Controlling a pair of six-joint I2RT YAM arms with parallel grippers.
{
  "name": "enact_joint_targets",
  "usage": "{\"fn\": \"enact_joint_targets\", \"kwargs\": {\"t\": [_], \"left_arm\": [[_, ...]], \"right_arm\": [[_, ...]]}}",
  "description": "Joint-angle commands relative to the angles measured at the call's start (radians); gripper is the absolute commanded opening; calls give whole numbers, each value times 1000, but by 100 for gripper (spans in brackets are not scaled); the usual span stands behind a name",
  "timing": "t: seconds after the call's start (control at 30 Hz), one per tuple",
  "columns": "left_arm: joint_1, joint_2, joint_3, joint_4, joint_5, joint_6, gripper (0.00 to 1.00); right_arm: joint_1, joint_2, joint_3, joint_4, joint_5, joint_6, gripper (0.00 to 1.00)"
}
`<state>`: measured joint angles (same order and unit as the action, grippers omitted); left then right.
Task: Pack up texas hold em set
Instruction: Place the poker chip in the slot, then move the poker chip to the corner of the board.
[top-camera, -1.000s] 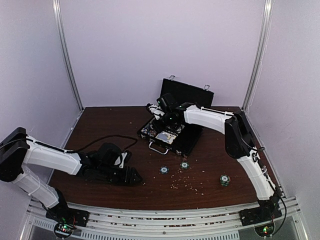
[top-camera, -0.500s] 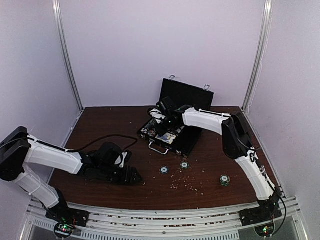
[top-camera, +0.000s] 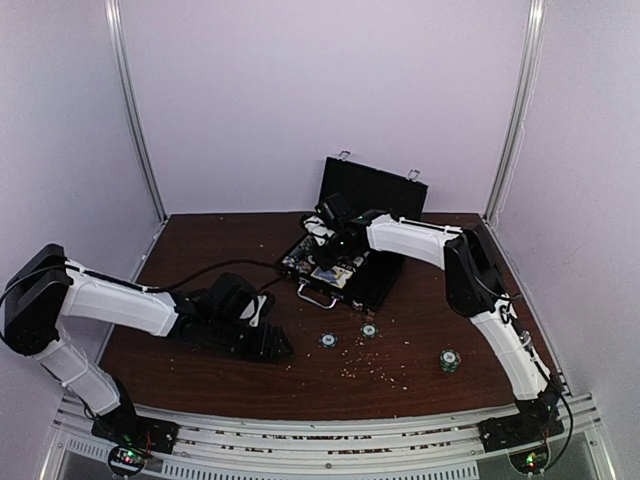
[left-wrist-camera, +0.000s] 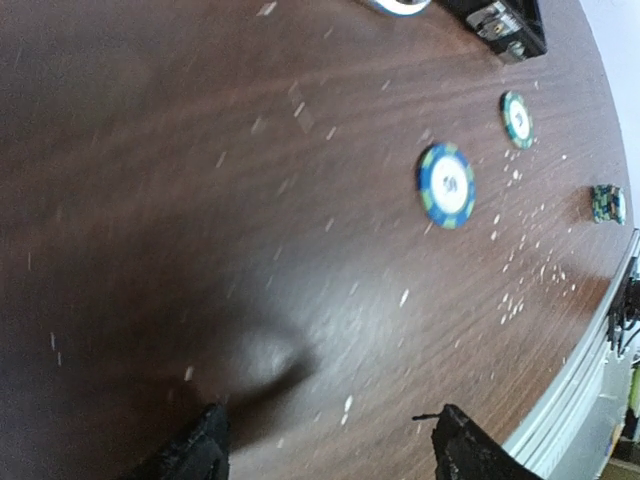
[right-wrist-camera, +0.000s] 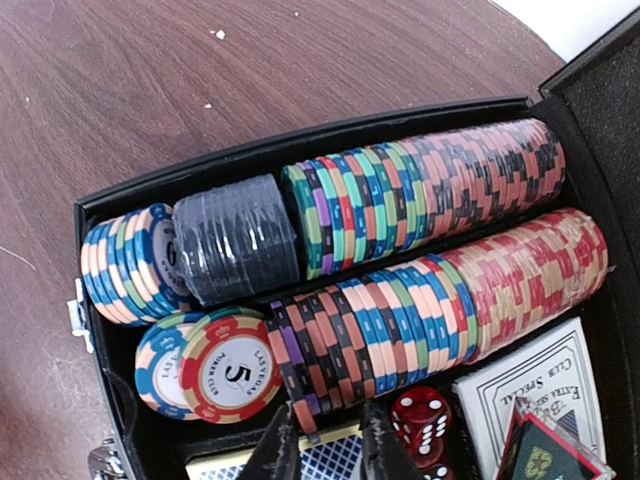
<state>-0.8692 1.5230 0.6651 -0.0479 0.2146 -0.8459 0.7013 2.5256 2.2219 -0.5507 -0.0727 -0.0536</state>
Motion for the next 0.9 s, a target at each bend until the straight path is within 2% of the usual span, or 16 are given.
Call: {"fn": "enact_joint_targets", "kwargs": {"t": [0.0,0.23,0.4,0.6,0.87], "left_arm": [[9,82,155,-42,-53,121,72],[4,196,249,61,38,140,72],[2,289,326,98,64,172,71],[-6,394,396,149,109,196,62],[-23,472,409,201,120,227,53]], "right_arm": [[-7,-75,-39,31,-42,32,25],[-6,-221,-182,121,-118,65,34],[-8,-345,-383,197,-105,141,38],[-10,-529,-653,315,-123,269,38],[-10,-700,-896,352,-170,377,37]]}}
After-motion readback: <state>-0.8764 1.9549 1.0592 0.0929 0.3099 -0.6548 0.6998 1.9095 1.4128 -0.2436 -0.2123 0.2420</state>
